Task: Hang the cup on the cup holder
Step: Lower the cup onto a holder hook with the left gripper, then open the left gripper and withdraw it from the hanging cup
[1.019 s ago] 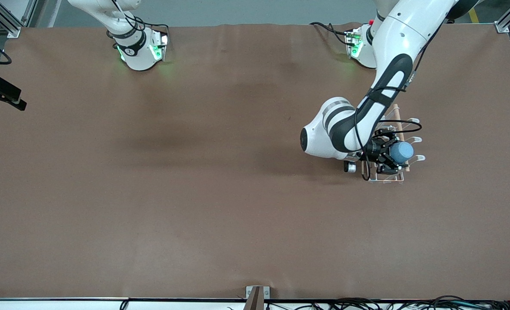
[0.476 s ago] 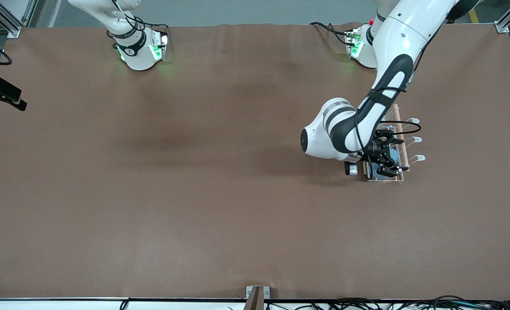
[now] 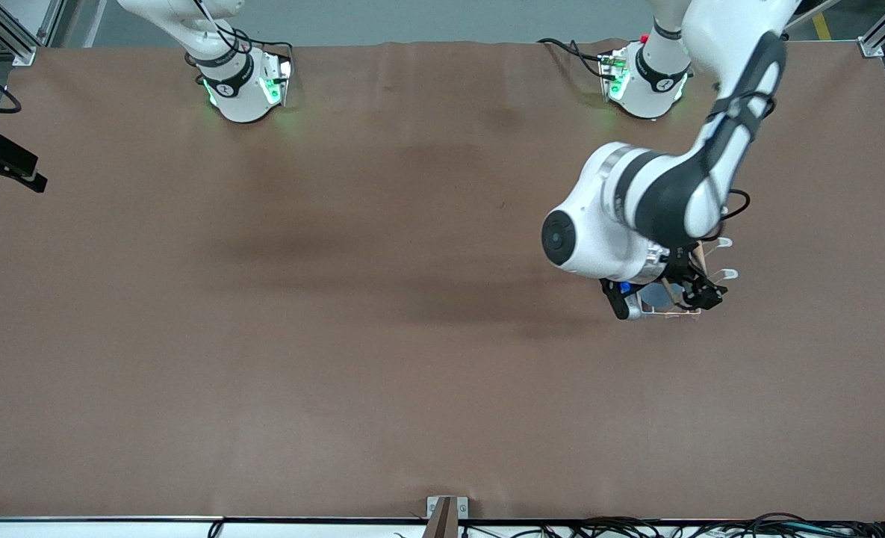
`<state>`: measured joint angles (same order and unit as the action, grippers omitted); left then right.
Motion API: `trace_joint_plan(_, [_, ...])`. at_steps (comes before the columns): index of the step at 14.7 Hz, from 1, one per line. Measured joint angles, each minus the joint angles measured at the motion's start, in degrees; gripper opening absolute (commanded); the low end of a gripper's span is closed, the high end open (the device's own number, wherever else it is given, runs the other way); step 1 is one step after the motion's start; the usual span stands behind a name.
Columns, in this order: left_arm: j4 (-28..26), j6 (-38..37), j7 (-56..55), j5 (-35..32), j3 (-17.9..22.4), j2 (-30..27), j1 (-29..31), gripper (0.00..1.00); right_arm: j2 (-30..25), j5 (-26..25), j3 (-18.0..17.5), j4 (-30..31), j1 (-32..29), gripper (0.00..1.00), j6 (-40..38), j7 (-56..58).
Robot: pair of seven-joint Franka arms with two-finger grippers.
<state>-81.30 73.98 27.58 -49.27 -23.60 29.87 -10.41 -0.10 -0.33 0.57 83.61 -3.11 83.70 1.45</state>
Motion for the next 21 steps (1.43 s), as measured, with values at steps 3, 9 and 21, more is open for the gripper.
trace_joint_plan(3, [5.34, 0.05, -10.11, 9.95, -0.1, -2.36, 1.65, 1.0, 0.0, 0.0, 0.02, 0.03, 0.0, 1.0, 0.02, 0.0])
trace_joint_plan(9, [10.9, 2.63, -33.62, 25.73, -0.16, -6.84, 2.91, 1.0, 0.0, 0.0, 0.08, 0.07, 0.0, 1.0, 0.05, 0.0])
trace_joint_plan(21, [11.99, 6.34, -37.86, 37.84, 0.17, -15.34, 13.0, 1.0, 0.0, 0.0, 0.1, 0.1, 0.0, 1.0, 0.05, 0.0])
